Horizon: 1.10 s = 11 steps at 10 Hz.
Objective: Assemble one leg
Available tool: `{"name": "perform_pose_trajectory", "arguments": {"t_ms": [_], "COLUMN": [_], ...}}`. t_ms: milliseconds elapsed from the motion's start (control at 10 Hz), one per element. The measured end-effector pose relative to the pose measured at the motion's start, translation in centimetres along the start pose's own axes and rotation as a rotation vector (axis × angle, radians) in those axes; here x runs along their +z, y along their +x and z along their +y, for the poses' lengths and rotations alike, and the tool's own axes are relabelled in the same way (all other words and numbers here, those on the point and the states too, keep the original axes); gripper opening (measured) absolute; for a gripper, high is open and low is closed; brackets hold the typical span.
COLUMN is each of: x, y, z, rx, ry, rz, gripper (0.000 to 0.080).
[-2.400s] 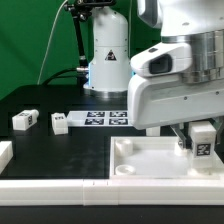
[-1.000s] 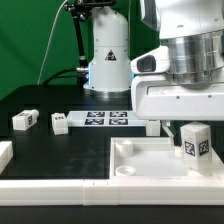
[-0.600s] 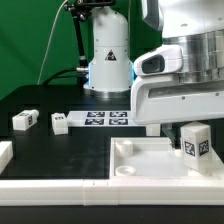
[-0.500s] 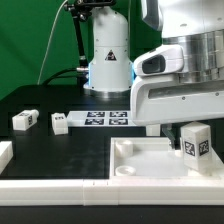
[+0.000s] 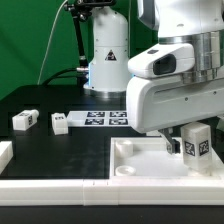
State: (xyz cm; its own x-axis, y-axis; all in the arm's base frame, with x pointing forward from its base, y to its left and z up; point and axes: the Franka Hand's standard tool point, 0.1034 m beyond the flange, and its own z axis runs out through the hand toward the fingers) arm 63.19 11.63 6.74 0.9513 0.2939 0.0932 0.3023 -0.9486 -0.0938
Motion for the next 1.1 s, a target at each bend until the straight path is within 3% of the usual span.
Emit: {"name": "perform_pose_trajectory", "arguments": {"t_ms": [200, 300, 400, 800, 1100], "x": [0.01, 0.03, 0.03, 0.04, 0.12], "y": [-0.01, -0.02, -0.02, -0.01, 0.02], "z": [-0.02, -0.02, 0.00, -0.02, -0.12], "rx": [-0.001, -0.001, -0.001, 0.076, 0.509], "ry": [0.000, 0.000, 0.000, 0.000, -0.002], "rz": [0.000, 0.000, -0.001, 0.001, 0.035], "gripper": [0.0396, 0.0396, 0.0287, 0.0287, 0.0288]}}
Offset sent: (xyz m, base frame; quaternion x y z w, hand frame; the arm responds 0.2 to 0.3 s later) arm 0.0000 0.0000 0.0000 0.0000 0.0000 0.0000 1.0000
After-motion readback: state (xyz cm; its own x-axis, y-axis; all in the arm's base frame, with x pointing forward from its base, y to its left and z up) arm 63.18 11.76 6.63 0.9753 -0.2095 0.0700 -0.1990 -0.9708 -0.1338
